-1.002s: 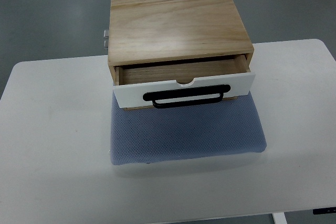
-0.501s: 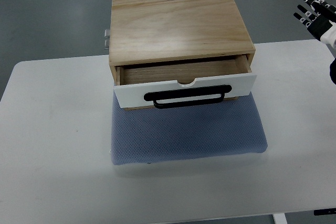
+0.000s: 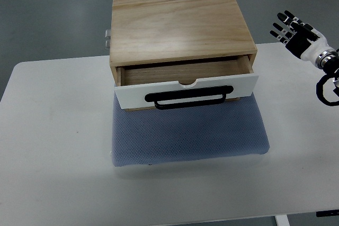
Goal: Open wood drawer with right hand
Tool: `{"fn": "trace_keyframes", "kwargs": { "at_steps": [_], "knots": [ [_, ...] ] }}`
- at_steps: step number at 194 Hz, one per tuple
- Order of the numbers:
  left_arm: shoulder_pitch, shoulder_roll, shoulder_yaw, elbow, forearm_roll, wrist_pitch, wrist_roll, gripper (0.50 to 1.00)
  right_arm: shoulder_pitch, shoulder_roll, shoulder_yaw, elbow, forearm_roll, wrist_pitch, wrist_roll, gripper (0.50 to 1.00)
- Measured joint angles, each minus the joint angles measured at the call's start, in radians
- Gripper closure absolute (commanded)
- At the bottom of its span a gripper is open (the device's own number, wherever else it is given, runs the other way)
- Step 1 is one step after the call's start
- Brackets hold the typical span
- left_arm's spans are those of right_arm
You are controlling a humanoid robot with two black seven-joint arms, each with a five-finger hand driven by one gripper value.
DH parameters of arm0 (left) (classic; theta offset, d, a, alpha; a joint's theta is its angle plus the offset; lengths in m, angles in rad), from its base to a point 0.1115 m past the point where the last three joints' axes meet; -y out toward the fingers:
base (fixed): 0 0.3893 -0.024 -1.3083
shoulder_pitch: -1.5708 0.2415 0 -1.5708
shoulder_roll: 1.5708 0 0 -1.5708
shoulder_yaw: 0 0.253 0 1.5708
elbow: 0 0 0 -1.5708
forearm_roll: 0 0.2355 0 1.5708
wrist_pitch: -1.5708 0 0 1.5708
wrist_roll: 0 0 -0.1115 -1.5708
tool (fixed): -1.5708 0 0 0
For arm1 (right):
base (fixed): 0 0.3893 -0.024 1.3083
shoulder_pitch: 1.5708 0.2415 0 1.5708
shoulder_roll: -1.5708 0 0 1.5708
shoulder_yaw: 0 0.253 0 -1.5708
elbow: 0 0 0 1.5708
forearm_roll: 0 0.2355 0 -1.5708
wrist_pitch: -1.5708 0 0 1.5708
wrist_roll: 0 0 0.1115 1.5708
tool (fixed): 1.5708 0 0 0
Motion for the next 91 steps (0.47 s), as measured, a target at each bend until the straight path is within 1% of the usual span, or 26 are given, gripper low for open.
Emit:
{"fn": "trace_keyframes", "kwargs": {
  "at_steps": [91],
  "knots": [
    [0.000,0.000,0.000,0.000,0.000,0.000,0.000,0.500,-0.025,0.066,0.003,0.012,0.001,-0.002,0.001,0.556]
  ]
}}
